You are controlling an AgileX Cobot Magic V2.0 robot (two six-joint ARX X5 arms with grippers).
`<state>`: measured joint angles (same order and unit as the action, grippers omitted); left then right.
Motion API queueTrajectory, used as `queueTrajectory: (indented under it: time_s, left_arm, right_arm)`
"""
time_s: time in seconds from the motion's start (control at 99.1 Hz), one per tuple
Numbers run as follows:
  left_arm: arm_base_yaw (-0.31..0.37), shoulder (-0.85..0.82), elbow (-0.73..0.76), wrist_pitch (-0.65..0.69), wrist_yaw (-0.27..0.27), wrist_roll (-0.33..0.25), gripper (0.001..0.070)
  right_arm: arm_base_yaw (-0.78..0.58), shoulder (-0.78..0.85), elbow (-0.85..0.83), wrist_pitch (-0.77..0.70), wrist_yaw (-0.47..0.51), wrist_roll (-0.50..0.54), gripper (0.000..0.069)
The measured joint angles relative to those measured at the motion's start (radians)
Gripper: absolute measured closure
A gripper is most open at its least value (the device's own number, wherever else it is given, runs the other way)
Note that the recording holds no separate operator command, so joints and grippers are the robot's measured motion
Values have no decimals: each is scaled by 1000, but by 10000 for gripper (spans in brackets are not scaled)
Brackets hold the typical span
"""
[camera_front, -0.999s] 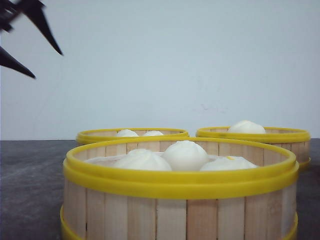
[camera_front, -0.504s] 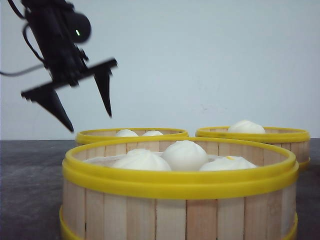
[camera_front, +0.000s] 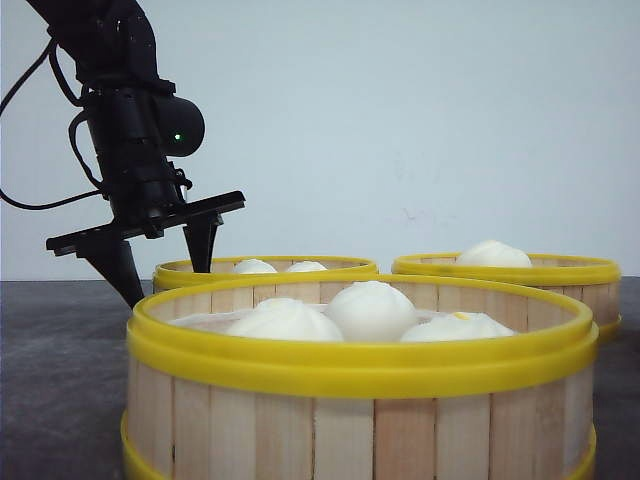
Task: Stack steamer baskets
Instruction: 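Reach the left gripper to a farther steamer basket and grip its rim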
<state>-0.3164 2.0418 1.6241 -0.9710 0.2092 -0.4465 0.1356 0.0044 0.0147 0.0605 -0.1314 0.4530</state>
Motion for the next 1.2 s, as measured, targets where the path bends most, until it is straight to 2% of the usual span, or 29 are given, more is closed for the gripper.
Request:
queueTrajectory:
  time_s: [0.121, 0.192, 0.434, 0.565, 0.696, 0.989, 1.12, 1.2]
  left_arm:
    - [2, -5, 3, -4, -10, 30, 570]
    - [4, -5, 3, 3, -7, 44, 607]
    - [4, -5, 3, 7, -2, 47, 619]
    - [6, -5, 13, 13, 17, 44, 658]
    - [6, 13, 89, 18, 36, 61, 674]
    - [11, 13, 403, -152, 59, 139, 682]
    - [18, 13, 516, -307, 53, 193, 682]
    - [19, 13, 554, -420, 22, 248, 682]
  right_arm:
    - [0, 0, 0, -15, 0, 0, 676]
    - [0, 0, 0, -22, 0, 0, 676]
    - [0, 0, 0, -25, 0, 0, 676]
    - [0, 0, 0, -27, 0, 0, 676]
    - [0, 0, 0, -45, 0, -5, 676]
    - [0, 0, 0, -54, 0, -10, 676]
    - [0, 0, 0, -54, 0, -10, 676]
    - [0, 0, 0, -54, 0, -10, 676]
